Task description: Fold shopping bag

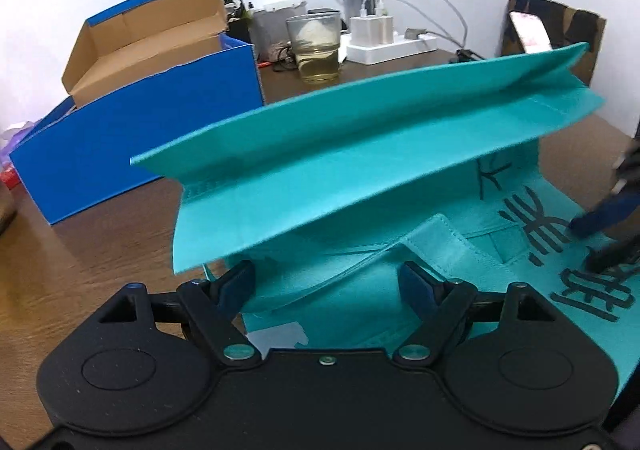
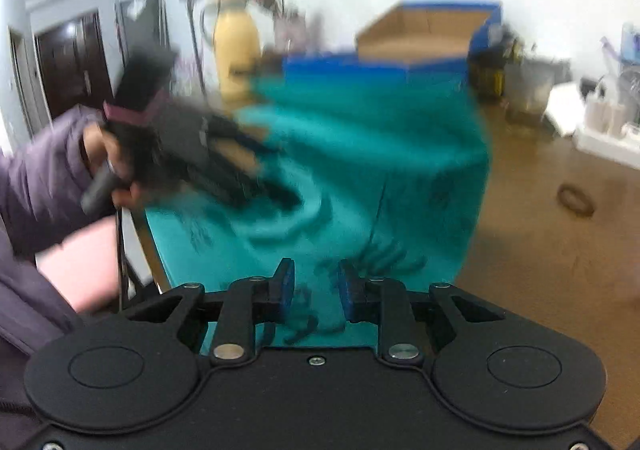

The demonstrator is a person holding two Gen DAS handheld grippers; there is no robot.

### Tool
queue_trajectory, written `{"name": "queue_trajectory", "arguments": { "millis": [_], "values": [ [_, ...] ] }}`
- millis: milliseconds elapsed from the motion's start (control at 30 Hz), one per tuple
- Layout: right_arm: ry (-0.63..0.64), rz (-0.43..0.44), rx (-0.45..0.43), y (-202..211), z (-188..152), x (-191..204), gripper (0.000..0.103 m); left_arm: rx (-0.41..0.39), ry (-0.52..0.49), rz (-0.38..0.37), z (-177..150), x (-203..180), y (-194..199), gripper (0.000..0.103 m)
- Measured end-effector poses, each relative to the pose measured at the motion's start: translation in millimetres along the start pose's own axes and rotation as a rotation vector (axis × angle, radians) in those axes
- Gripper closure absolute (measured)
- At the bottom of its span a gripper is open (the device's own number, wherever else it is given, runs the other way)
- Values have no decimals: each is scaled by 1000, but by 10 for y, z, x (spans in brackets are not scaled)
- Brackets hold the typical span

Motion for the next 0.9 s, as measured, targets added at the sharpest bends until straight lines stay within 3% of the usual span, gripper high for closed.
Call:
{"name": "queue_trajectory", "arguments": {
  "millis": [67, 133, 267, 300, 400, 467, 567, 600, 633, 700, 767, 900],
  "values": [
    [3, -5, 13, -58, -72, -3, 78, -53, 11, -81, -24, 15, 189, 21],
    [-32, -8, -15, -15, -122, -73, 78, -161, -23, -163, -98, -3, 480, 10],
    [-73, -15, -75, -11, -181, -135, 78, -345, -123, -334, -316, -104, 1070, 0],
    [-74, -21, -82, -7, -185, -136, 77, -355, -182, -387, -425, -190, 1169, 0],
    [-69, -27, -90, -106, -185, -93, 77, -365, -327, -436, -658, -391, 1224, 0],
    [-70, -25, -96, -126, -192, -95, 77, -339, -342, -399, -710, -410, 1108, 2],
    [-74, -23, -106, -98, -211, -87, 77, -280, -331, -357, -759, -391, 920, 42],
    [-76, -24, -109, -93, -216, -85, 77, -245, -293, -355, -744, -342, 835, 61],
    [-77, -26, -112, -70, -227, -65, 77, -230, -255, -364, -723, -285, 793, 69],
    [-72, -24, -120, -29, -249, -24, 76, -201, -180, -381, -684, -177, 712, 72],
    [-63, -9, -129, 0, -256, 3, 73, -195, -167, -391, -676, -159, 691, 72],
    [-93, 89, -253, 300, -226, 69, 52, -174, -155, -411, -661, -131, 669, 75]
  ]
}}
Point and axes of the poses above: each gripper's, at about its wrist camera, not at the fingertips, and y roughly against the way its jaws point, x to its left, z to its top, the point moved 8 cm from there along -y, roughly the way its jaws point, and after that the axes turned 7 degrees about y, right-handed, at the moved point
